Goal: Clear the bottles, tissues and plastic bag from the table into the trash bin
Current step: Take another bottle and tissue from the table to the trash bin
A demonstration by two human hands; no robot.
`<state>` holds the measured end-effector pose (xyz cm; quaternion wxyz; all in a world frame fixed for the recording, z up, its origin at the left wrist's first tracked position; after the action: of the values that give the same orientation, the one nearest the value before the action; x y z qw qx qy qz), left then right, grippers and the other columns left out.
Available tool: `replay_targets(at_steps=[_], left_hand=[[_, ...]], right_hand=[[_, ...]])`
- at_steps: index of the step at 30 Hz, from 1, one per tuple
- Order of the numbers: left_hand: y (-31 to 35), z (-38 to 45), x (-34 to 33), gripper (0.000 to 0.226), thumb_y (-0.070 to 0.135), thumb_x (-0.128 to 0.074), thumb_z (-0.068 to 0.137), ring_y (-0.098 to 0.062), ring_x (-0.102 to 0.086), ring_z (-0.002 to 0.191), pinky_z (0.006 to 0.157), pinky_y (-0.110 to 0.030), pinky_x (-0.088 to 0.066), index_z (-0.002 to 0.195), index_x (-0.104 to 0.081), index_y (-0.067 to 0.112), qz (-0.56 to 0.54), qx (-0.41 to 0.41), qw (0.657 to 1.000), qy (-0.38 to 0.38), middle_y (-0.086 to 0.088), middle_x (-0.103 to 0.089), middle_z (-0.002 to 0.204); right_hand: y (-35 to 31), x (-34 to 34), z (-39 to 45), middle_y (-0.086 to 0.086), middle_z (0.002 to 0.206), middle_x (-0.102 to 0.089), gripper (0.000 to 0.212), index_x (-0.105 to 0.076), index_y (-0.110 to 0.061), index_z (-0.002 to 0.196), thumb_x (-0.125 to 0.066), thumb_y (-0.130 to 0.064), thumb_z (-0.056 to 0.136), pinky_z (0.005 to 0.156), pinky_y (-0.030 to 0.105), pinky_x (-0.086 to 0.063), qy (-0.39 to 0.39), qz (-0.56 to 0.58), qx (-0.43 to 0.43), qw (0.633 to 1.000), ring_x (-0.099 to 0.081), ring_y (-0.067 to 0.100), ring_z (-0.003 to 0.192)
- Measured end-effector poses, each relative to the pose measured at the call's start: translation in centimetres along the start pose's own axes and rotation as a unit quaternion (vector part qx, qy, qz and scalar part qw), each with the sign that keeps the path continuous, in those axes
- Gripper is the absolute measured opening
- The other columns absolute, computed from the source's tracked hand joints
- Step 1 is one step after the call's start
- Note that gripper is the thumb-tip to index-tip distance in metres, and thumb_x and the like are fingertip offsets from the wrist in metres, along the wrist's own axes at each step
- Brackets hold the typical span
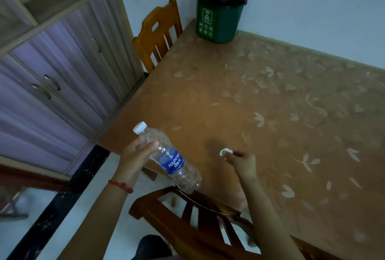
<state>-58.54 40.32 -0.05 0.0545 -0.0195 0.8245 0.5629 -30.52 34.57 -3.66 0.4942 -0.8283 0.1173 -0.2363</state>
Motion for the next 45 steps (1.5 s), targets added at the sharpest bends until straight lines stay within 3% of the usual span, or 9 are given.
replay_targets(at_steps=[6, 12, 21, 25, 28, 31, 36, 41, 45], left_hand=[[0.2, -2.7, 2.8, 0.034, 0.018, -0.070, 0.073, -0.020, -0.066, 0.091, 0.069, -0.029, -0.053, 0.106, -0.065, 0.011, -0.054, -0.030, 0.998, 0.034, -0.009, -0.069, 0.100], [0.9, -5.9, 7.0, 0.011, 0.014, -0.060, 0.086, -0.016, -0.064, 0.086, 0.068, -0.024, -0.052, 0.096, -0.062, 0.017, -0.084, -0.051, 0.990, 0.100, -0.003, -0.066, 0.092], [2.4, -11.2, 18.1, 0.056, 0.043, -0.083, 0.052, -0.014, -0.067, 0.084, 0.064, -0.023, -0.054, 0.099, -0.065, 0.018, -0.192, -0.117, 0.960, 0.166, 0.003, -0.073, 0.086], [2.3, -14.0, 24.9, 0.029, 0.028, -0.067, 0.069, -0.013, -0.068, 0.081, 0.062, -0.022, -0.054, 0.096, -0.066, 0.017, -0.199, -0.116, 0.948, 0.219, 0.003, -0.072, 0.084], [1.6, -16.2, 30.1, 0.011, 0.014, -0.058, 0.085, -0.013, -0.066, 0.078, 0.061, -0.023, -0.053, 0.094, -0.065, 0.016, -0.179, -0.102, 0.942, 0.266, 0.004, -0.071, 0.079], [0.7, -18.3, 34.6, 0.008, 0.012, -0.056, 0.087, -0.011, -0.067, 0.072, 0.059, -0.022, -0.053, 0.092, -0.063, 0.013, -0.181, -0.082, 0.933, 0.301, -0.003, -0.067, 0.084], [-0.5, -20.6, 40.1, 0.006, 0.020, -0.054, 0.089, -0.003, -0.067, 0.072, 0.060, -0.016, -0.053, 0.092, -0.057, 0.016, -0.178, -0.069, 0.927, 0.324, -0.004, -0.061, 0.095], [-1.2, -21.1, 43.6, 0.006, 0.018, -0.054, 0.090, -0.011, -0.063, 0.078, 0.065, -0.021, -0.052, 0.088, -0.058, 0.014, -0.180, -0.049, 0.910, 0.371, -0.003, -0.062, 0.089], [-1.0, -19.3, 46.0, 0.008, 0.008, -0.054, 0.089, -0.004, -0.066, 0.061, 0.052, -0.015, -0.050, 0.090, -0.062, 0.006, -0.141, -0.040, 0.912, 0.383, 0.001, -0.069, 0.071]], right_hand=[[-3.0, -2.6, -2.3, -0.001, 0.066, -0.067, 0.007, -0.074, -0.006, 0.076, -0.070, -0.002, 0.073, 0.062, 0.011, -0.050, -0.085, 0.065, 0.032, 0.994, -0.060, 0.002, 0.061], [-4.5, -6.9, -4.6, 0.001, 0.072, -0.069, 0.019, -0.072, -0.004, 0.091, -0.073, -0.008, 0.073, 0.067, 0.015, -0.051, -0.136, 0.040, 0.043, 0.989, -0.062, 0.001, 0.061], [-8.0, -16.9, -11.5, -0.007, 0.067, -0.069, 0.011, -0.071, -0.009, 0.083, -0.071, -0.001, 0.075, 0.062, 0.012, -0.052, -0.200, 0.055, 0.072, 0.976, -0.061, 0.000, 0.059], [-8.5, -22.6, -15.4, 0.000, 0.077, -0.069, 0.021, -0.070, -0.007, 0.097, -0.072, -0.005, 0.076, 0.060, 0.012, -0.052, -0.236, 0.033, 0.070, 0.969, -0.064, 0.002, 0.061], [-8.2, -26.7, -18.2, 0.005, 0.080, -0.071, 0.012, -0.073, -0.015, 0.085, -0.073, -0.008, 0.076, 0.080, 0.028, -0.053, -0.267, 0.000, 0.089, 0.960, -0.066, 0.014, 0.074], [-7.7, -30.9, -20.9, 0.007, 0.075, -0.071, 0.010, -0.075, -0.014, 0.081, -0.071, -0.007, 0.077, 0.080, 0.036, -0.053, -0.293, -0.031, 0.110, 0.949, -0.065, 0.019, 0.072], [-6.8, -36.7, -24.6, -0.003, 0.069, -0.069, 0.018, -0.069, 0.003, 0.096, -0.067, 0.000, 0.079, 0.057, 0.012, -0.051, -0.339, -0.010, 0.087, 0.937, -0.065, 0.001, 0.058], [-6.5, -41.5, -25.6, 0.006, 0.075, -0.064, 0.018, -0.066, 0.002, 0.099, -0.064, 0.004, 0.080, 0.054, 0.008, -0.050, -0.368, -0.017, 0.061, 0.928, -0.064, 0.005, 0.059], [-7.1, -45.2, -24.5, 0.007, 0.072, -0.066, 0.019, -0.068, 0.002, 0.097, -0.067, 0.002, 0.078, 0.058, 0.012, -0.052, -0.377, -0.035, 0.056, 0.924, -0.064, 0.012, 0.065]])
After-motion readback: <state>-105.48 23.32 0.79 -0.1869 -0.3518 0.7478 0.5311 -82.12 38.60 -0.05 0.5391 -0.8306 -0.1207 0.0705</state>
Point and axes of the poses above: each hand's wrist, its own z-axis towards the middle knuckle, its own x-axis out of the back of the hand, y = z × x, the point moved 4 cm from there along z, towards the middle knuckle
